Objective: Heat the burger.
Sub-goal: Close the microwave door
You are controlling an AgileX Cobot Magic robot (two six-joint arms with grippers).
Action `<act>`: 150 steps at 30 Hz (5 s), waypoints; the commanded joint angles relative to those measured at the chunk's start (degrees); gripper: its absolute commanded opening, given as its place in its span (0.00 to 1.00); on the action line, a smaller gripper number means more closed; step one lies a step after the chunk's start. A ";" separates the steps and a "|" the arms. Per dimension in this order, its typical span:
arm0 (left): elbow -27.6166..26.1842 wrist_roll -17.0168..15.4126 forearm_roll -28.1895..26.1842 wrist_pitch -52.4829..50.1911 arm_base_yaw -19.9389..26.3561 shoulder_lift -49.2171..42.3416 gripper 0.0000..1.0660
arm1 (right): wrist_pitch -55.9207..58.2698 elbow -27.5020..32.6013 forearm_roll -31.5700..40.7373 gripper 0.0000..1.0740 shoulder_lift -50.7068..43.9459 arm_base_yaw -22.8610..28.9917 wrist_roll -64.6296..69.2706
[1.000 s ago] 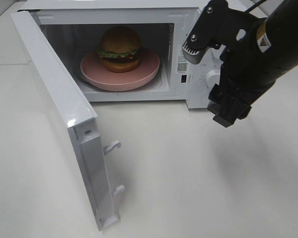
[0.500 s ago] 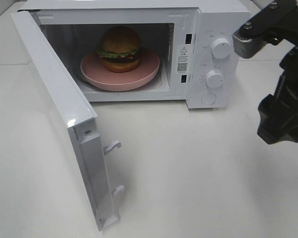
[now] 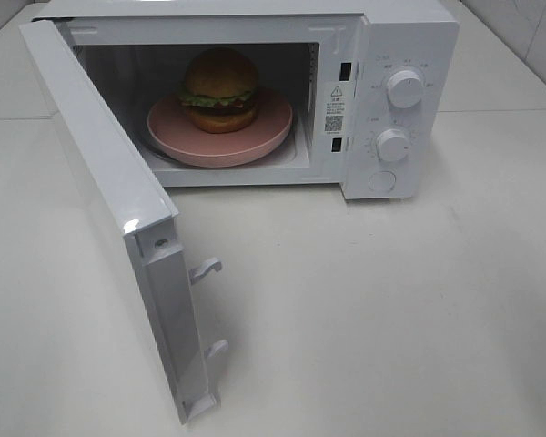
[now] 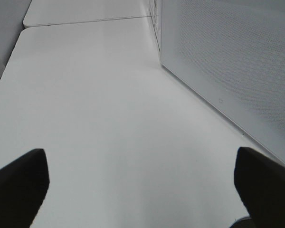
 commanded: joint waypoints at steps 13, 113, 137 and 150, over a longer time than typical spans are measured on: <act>0.00 -0.17 0.06 -0.92 -0.11 -0.74 0.92 | -2.29 11.52 -0.17 0.64 -16.73 -8.31 0.80; 0.00 -0.17 0.06 -0.92 -0.11 -0.69 0.92 | -9.57 19.94 4.30 0.42 -54.37 -31.17 5.96; 0.00 -0.17 -0.52 -1.03 -0.11 0.11 0.92 | -9.57 19.94 4.35 0.42 -54.37 -31.17 5.96; -2.69 0.69 -3.67 -12.09 -0.11 6.07 0.92 | -9.57 19.94 4.41 0.42 -54.37 -31.17 5.96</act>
